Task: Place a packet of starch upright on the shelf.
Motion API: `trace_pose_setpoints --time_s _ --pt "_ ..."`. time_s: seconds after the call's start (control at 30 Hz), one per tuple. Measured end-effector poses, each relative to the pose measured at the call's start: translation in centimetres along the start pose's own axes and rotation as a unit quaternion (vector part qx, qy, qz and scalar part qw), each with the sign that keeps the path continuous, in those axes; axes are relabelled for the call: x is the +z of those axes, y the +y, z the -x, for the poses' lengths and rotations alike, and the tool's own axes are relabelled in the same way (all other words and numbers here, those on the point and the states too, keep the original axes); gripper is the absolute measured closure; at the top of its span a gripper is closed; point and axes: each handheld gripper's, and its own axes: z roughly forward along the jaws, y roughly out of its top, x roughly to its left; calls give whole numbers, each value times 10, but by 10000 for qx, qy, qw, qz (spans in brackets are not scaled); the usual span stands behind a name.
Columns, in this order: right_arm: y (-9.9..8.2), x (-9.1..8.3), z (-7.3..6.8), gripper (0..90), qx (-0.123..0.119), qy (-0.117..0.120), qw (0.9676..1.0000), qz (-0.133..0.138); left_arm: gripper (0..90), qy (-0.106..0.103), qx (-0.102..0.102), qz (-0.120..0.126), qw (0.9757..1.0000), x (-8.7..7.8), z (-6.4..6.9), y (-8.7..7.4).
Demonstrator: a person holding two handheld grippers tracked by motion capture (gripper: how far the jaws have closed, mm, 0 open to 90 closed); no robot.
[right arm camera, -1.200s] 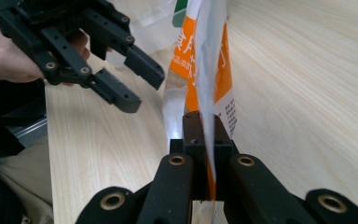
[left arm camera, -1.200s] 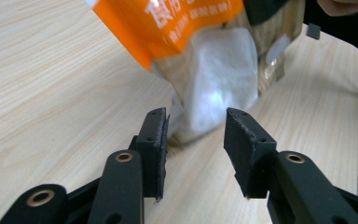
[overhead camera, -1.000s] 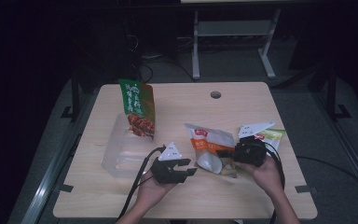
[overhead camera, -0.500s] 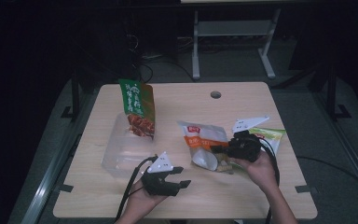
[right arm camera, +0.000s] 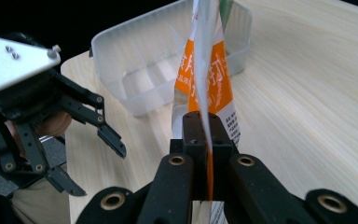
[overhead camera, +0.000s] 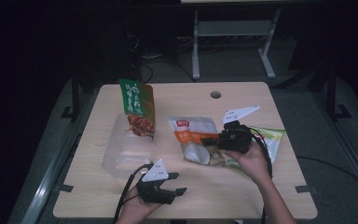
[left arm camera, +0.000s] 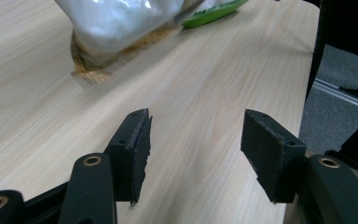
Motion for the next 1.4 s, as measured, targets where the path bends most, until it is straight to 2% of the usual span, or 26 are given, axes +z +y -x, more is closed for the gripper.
trace_pose_setpoints --time_s 0.07,0.4,0.57,0.67,1.07,1.13,1.27,1.4 --pt "4 1 -1 898 -10 5 10000 -7 418 -2 -57 43 10000 -1 0 -1" --pt "32 10 -9 898 -139 119 9998 -48 399 -11 -31 68 10000 -4 1 -4" --pt "44 14 -12 898 -204 183 9996 -55 394 -22 73 47 10000 -4 3 -4" --pt "51 17 -13 898 -224 207 9995 -41 390 -35 53 47 10000 -4 3 -4" --pt "70 26 -17 898 -390 297 9988 -59 381 -28 63 60 10000 -5 3 -5" --pt "74 29 -19 899 -393 315 9987 -73 379 -46 13 66 10000 -5 4 -5" --pt "82 34 -20 898 -461 353 9983 -57 378 -37 66 46 10000 -5 3 -5" --pt "89 38 -22 898 -432 387 9983 -58 378 -36 53 47 10000 -6 3 -5"
